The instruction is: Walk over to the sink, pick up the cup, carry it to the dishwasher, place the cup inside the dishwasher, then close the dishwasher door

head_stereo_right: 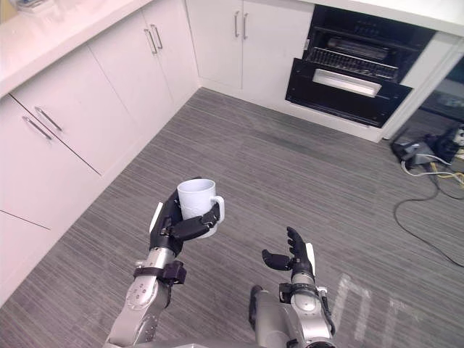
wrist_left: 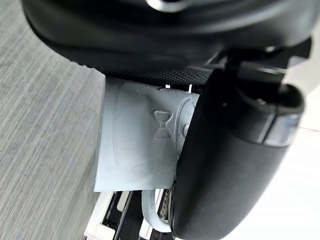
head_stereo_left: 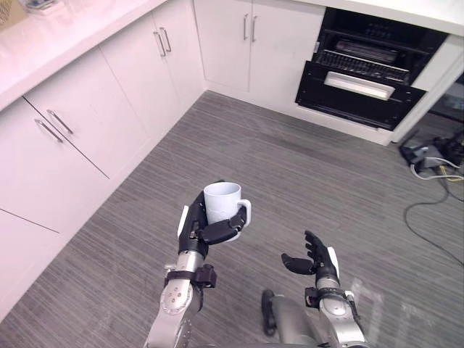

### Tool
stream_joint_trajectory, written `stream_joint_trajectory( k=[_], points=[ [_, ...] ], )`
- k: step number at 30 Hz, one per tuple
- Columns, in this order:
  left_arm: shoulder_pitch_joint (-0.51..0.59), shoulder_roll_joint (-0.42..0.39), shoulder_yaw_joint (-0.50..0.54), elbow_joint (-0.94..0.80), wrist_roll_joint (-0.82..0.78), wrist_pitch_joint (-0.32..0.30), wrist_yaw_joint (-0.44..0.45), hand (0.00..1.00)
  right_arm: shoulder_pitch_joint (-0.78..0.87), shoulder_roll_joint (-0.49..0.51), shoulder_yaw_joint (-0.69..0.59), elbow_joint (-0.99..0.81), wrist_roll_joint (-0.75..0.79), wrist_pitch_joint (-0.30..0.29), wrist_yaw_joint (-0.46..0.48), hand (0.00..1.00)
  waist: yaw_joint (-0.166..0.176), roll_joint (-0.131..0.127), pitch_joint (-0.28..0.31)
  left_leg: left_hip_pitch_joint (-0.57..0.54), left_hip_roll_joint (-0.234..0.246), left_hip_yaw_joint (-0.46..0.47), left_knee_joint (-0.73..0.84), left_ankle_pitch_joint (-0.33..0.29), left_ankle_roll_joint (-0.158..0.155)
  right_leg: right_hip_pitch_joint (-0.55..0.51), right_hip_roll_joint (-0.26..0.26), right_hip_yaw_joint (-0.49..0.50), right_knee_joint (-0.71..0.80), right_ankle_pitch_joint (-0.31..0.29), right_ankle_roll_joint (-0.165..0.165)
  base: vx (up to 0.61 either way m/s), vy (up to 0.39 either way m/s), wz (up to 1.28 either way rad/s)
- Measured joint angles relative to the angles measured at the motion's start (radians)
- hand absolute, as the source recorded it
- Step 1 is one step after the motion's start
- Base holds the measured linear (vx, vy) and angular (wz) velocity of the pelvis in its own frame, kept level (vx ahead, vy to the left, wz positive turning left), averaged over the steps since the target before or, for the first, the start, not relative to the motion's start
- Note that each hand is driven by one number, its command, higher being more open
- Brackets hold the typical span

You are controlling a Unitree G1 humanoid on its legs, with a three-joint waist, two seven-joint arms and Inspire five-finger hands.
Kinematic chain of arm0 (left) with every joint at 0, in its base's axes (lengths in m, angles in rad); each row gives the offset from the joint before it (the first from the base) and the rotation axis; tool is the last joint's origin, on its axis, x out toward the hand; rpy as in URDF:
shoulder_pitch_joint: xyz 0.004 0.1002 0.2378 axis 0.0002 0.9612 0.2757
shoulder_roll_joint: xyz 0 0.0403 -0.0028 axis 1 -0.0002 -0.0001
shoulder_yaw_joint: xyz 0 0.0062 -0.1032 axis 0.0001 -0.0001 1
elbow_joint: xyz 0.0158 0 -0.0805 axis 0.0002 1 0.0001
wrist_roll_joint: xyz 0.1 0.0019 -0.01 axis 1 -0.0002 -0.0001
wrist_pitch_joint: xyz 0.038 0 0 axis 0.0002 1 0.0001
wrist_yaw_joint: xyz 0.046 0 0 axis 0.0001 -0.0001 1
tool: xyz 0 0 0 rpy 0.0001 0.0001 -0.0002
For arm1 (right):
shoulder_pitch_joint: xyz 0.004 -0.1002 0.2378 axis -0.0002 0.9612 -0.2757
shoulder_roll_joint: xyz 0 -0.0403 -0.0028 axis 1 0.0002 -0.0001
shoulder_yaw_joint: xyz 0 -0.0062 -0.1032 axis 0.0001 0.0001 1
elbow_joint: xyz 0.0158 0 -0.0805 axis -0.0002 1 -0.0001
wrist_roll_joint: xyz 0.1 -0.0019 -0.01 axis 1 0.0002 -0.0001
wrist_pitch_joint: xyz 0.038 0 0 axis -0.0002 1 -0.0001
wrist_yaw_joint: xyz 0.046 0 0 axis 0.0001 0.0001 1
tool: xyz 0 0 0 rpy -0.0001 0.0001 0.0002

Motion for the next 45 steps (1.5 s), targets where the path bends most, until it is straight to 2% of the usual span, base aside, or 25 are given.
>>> stream_joint_trajectory(
  k=[2, 5, 7, 9, 10, 12, 15, 16, 17, 19, 23, 25, 26, 27, 28, 30, 31, 32, 34, 36, 38, 39, 40, 41, 45],
  points=[
    [0.032, -0.020, -0.016, -0.036, -0.002, -0.005, -0.008, 0.30, 0.065, 0.011, 0.023, -0.112, 0.000, -0.006, -0.005, 0.90, 0.025, -0.011, 0.009, -0.137, 0.082, 0.040, 0.348, -0.015, 0.014, 0.184, 0.010, 0.008, -0.114, -0.011, -0.014, 0.51, -0.057, 0.03],
    [0.044, -0.025, -0.020, -0.088, -0.002, -0.018, -0.026, 0.30, 0.051, 0.022, 0.025, -0.160, 0.022, -0.027, -0.012, 0.90, 0.071, -0.011, 0.009, -0.324, 0.137, 0.083, 0.352, -0.081, 0.068, 0.274, 0.003, 0.053, -0.187, -0.040, 0.021, 0.33, 0.056, -0.30],
    [0.043, -0.024, -0.017, -0.079, -0.002, -0.022, -0.027, 0.30, 0.021, 0.022, 0.025, -0.127, 0.029, -0.027, -0.016, 0.90, 0.084, -0.022, 0.014, -0.392, 0.102, 0.061, 0.170, -0.090, 0.066, 0.301, -0.030, 0.075, -0.197, -0.065, 0.051, 0.36, 0.254, -0.28],
    [0.044, -0.022, -0.018, -0.053, -0.002, -0.022, -0.027, 0.30, -0.007, 0.017, 0.014, -0.066, 0.030, -0.028, -0.025, 0.90, 0.089, -0.029, 0.015, -0.410, 0.031, 0.004, -0.102, -0.011, 0.060, 0.324, -0.081, 0.098, -0.204, -0.107, 0.093, 0.33, 0.300, -0.30],
    [0.048, -0.028, -0.019, -0.031, -0.002, -0.020, -0.024, 0.30, -0.021, 0.006, 0.005, -0.015, 0.031, -0.024, -0.026, 0.90, 0.094, -0.020, 0.010, -0.388, 0.011, -0.017, -0.222, 0.152, 0.047, 0.339, -0.093, 0.127, -0.198, -0.136, 0.132, 0.42, 0.381, -0.44],
    [0.044, 0.001, 0.001, -0.012, -0.002, -0.016, -0.013, 0.30, -0.032, 0.033, 0.008, 0.045, 0.037, -0.012, -0.024, 0.90, 0.087, -0.071, 0.002, -0.403, -0.042, 0.022, -0.145, 0.085, 0.099, 0.351, -0.157, 0.195, -0.201, -0.153, 0.139, 0.48, 0.412, -0.26],
    [0.046, 0.018, 0.010, -0.011, -0.002, -0.001, -0.001, 0.30, -0.025, 0.045, 0.006, 0.050, 0.037, -0.003, -0.021, 0.90, 0.089, -0.081, 0.008, -0.379, -0.047, 0.060, -0.070, -0.021, 0.115, 0.280, -0.171, 0.247, 0.019, -0.152, 0.164, 0.43, 0.318, -0.32],
    [0.051, 0.038, 0.010, -0.012, -0.002, 0.001, 0.000, 0.30, -0.024, 0.059, 0.006, 0.051, 0.036, -0.002, -0.018, 0.90, 0.088, -0.094, 0.011, -0.313, -0.060, 0.089, -0.088, -0.051, 0.132, 0.181, -0.188, 0.263, 0.265, -0.119, 0.254, 0.34, 0.214, -0.42],
    [0.053, 0.051, 0.009, -0.011, -0.002, 0.001, 0.000, 0.30, -0.024, 0.066, 0.007, 0.051, 0.036, -0.003, -0.017, 0.90, 0.077, -0.099, 0.011, -0.275, -0.069, 0.098, -0.104, -0.063, 0.139, 0.137, -0.188, 0.264, 0.383, -0.121, 0.254, 0.44, 0.221, -0.35],
    [0.058, 0.056, 0.008, -0.021, -0.001, 0.001, 0.001, 0.30, -0.023, 0.080, 0.010, 0.044, 0.035, -0.003, -0.012, 0.90, 0.052, -0.098, 0.012, -0.141, -0.083, 0.121, -0.180, -0.089, 0.151, 0.017, -0.167, 0.215, 0.584, -0.146, 0.201, 0.52, 0.163, -0.21],
    [0.023, 0.055, -0.030, -0.050, -0.001, -0.004, 0.000, 0.30, -0.027, 0.091, 0.016, 0.010, 0.035, -0.005, -0.004, 0.90, 0.024, -0.096, 0.007, 0.050, -0.090, 0.127, -0.356, -0.104, 0.126, -0.173, -0.103, 0.020, 0.373, -0.190, 0.104, 0.53, 0.058, -0.03],
    [0.008, 0.054, -0.037, -0.051, -0.001, -0.007, -0.001, 0.30, -0.037, 0.091, 0.022, 0.012, 0.035, -0.005, -0.003, 0.90, 0.016, -0.105, 0.000, 0.104, -0.097, 0.127, -0.393, -0.125, 0.092, -0.206, -0.062, -0.022, 0.167, -0.107, 0.048, 0.59, 0.005, 0.10],
    [0.006, 0.050, -0.036, -0.036, 0.001, -0.008, -0.001, 0.30, -0.034, 0.081, 0.032, 0.018, 0.034, -0.005, -0.003, 0.90, 0.003, -0.105, -0.006, 0.139, -0.105, 0.114, -0.388, -0.145, 0.066, -0.192, -0.050, -0.009, 0.103, 0.047, -0.005, 0.66, -0.012, 0.07],
    [0.006, 0.024, -0.035, -0.013, 0.001, -0.005, -0.001, 0.30, -0.041, 0.057, 0.038, 0.032, 0.033, -0.003, -0.002, 0.90, 0.002, -0.056, -0.017, 0.152, -0.069, 0.109, -0.374, -0.155, 0.058, -0.173, -0.024, -0.038, 0.111, 0.035, -0.019, 0.67, -0.019, -0.03],
    [0.005, 0.017, -0.036, -0.008, 0.004, -0.004, -0.001, 0.30, -0.043, 0.047, 0.043, 0.034, 0.033, -0.002, -0.001, 0.90, 0.004, -0.042, -0.023, 0.145, -0.053, 0.108, -0.330, -0.140, 0.040, -0.156, -0.012, -0.039, 0.107, 0.011, -0.025, 0.78, -0.036, -0.23],
    [0.001, -0.002, -0.020, 0.002, 0.008, -0.001, -0.001, 0.30, -0.036, 0.041, 0.047, 0.024, 0.033, 0.001, 0.000, 0.90, 0.003, -0.031, -0.013, 0.095, -0.019, 0.088, -0.118, -0.070, 0.012, -0.065, 0.013, -0.038, 0.051, -0.010, -0.031, 0.61, -0.051, -0.14],
    [0.010, -0.017, -0.011, 0.000, 0.008, 0.000, -0.003, 0.30, 0.002, 0.043, 0.054, -0.026, 0.033, 0.004, -0.003, 0.90, 0.011, -0.031, -0.006, 0.016, 0.009, 0.059, 0.113, 0.046, -0.009, 0.030, 0.023, -0.028, -0.016, -0.012, -0.034, 0.43, -0.018, -0.17],
    [0.024, -0.026, -0.011, -0.016, 0.009, -0.002, -0.005, 0.30, 0.034, 0.043, 0.055, -0.078, 0.034, 0.004, -0.007, 0.90, 0.026, -0.031, -0.004, -0.065, 0.044, 0.060, 0.311, 0.042, -0.013, 0.115, 0.034, -0.007, -0.081, -0.012, -0.035, 0.40, -0.001, -0.24],
    [0.051, -0.033, -0.009, -0.045, 0.010, -0.009, -0.013, 0.30, 0.043, 0.047, 0.060, -0.129, 0.034, -0.003, -0.011, 0.90, 0.051, -0.035, -0.002, -0.181, 0.076, 0.075, 0.436, -0.019, 0.017, 0.212, 0.039, 0.036, -0.162, -0.020, -0.029, 0.51, 0.079, -0.53],
    [0.065, -0.034, -0.007, -0.057, 0.009, -0.011, -0.023, 0.30, 0.028, 0.050, 0.060, -0.147, 0.034, -0.009, -0.014, 0.90, 0.080, -0.038, -0.002, -0.280, 0.085, 0.067, 0.358, -0.081, 0.049, 0.257, 0.033, 0.089, -0.197, -0.035, -0.006, 0.40, 0.159, -0.72],
    [0.080, -0.030, 0.002, -0.044, 0.010, -0.010, -0.024, 0.30, -0.005, 0.051, 0.060, -0.113, 0.034, -0.011, -0.017, 0.90, 0.101, -0.046, 0.002, -0.354, 0.018, -0.042, 0.064, -0.084, 0.049, 0.289, -0.012, 0.150, -0.193, -0.087, 0.040, 0.32, 0.264, -0.69],
    [0.084, -0.029, 0.003, -0.043, 0.010, -0.010, -0.023, 0.30, -0.013, 0.048, 0.059, -0.098, 0.034, -0.012, -0.018, 0.90, 0.101, -0.046, 0.002, -0.353, 0.000, -0.079, -0.043, -0.055, 0.043, 0.289, -0.023, 0.165, -0.183, -0.107, 0.055, 0.30, 0.315, -0.66],
    [0.088, -0.031, 0.005, -0.036, 0.010, -0.011, -0.024, 0.30, -0.025, 0.033, 0.055, -0.064, 0.035, -0.015, -0.019, 0.90, 0.104, -0.023, -0.002, -0.335, -0.008, -0.122, -0.203, 0.105, 0.030, 0.300, -0.028, 0.199, -0.157, -0.145, 0.090, 0.36, 0.334, -0.59],
    [0.082, -0.015, 0.020, -0.012, 0.009, -0.009, -0.019, 0.30, -0.040, 0.053, 0.056, -0.010, 0.035, -0.001, -0.019, 0.90, 0.102, -0.065, -0.003, -0.296, -0.050, -0.081, -0.227, 0.103, 0.062, 0.311, -0.073, 0.243, -0.151, -0.154, 0.097, 0.38, 0.321, -0.44],
    [0.077, -0.006, 0.044, -0.011, 0.009, -0.002, -0.005, 0.30, -0.038, 0.062, 0.057, -0.004, 0.035, 0.002, -0.016, 0.90, 0.101, -0.090, -0.002, -0.320, -0.079, -0.034, -0.107, 0.039, 0.144, 0.323, -0.117, 0.285, -0.151, -0.145, 0.110, 0.39, 0.256, -0.28]
  ],
)
